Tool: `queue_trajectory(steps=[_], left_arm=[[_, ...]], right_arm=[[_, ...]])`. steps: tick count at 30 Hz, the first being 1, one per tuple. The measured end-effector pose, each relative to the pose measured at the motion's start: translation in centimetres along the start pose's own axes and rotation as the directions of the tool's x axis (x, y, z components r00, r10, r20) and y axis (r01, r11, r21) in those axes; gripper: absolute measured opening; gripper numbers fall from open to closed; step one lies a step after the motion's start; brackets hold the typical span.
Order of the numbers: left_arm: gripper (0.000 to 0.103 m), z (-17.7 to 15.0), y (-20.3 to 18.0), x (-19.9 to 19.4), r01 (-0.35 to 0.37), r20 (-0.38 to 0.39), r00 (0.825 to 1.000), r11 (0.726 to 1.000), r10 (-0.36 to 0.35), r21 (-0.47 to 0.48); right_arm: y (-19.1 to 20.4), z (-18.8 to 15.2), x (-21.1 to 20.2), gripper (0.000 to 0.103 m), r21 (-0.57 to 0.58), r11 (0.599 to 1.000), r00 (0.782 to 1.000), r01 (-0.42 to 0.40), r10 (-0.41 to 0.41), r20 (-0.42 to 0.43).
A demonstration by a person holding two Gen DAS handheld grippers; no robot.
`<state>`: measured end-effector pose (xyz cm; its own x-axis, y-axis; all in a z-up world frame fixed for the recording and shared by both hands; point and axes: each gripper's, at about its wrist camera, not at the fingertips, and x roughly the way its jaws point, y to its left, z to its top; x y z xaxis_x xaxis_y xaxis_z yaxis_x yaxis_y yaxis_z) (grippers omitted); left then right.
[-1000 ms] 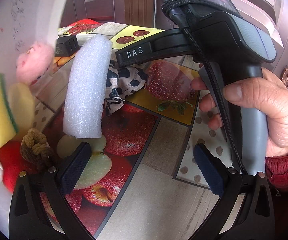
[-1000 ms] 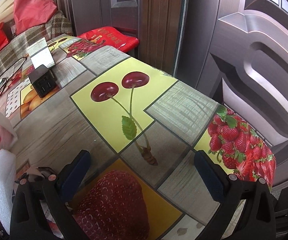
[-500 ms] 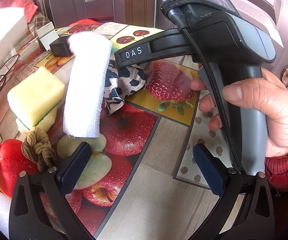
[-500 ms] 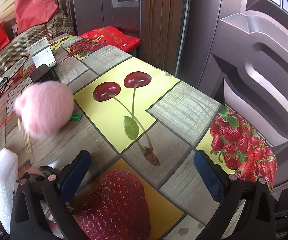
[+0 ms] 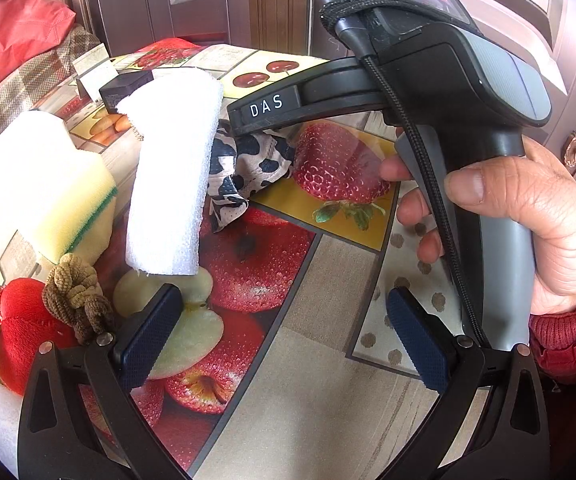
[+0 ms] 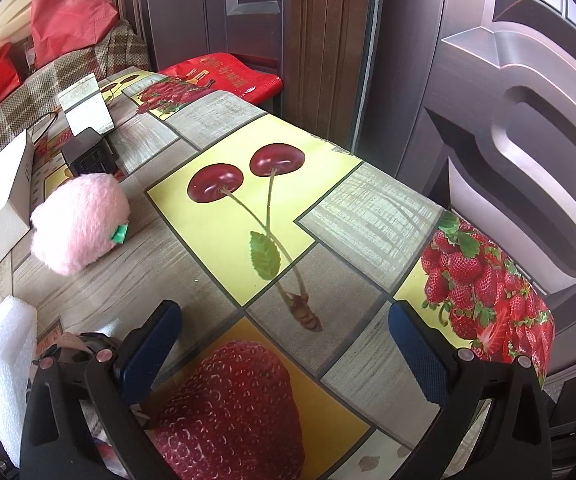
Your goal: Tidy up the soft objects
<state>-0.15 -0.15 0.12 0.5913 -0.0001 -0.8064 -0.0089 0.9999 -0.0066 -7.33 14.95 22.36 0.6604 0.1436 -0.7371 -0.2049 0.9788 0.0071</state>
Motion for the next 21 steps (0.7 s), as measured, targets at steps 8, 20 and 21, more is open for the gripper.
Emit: queue_trajectory(steps=[8,20,21], left_arm=[[0.102,0.0,0.0,0.0,0.000,0.000,1.000,1.000,0.000,0.000],[0.102,0.0,0.0,0.0,0.000,0.000,1.000,1.000,0.000,0.000],[0.102,0.0,0.0,0.0,0.000,0.000,1.000,1.000,0.000,0.000]], right_arm=[[7.6,0.8,-5.5,0.103,0.000,1.000,1.000,0.003,-0.003,-0.002],[-3.1,-0.6,2.4,0.103,0.005,1.000,1.000,-0.005,0.005,-0.007],[-5.4,-0.8,4.3,0.103,0.005,1.000,1.000,-0.004,0.004,-0.008]])
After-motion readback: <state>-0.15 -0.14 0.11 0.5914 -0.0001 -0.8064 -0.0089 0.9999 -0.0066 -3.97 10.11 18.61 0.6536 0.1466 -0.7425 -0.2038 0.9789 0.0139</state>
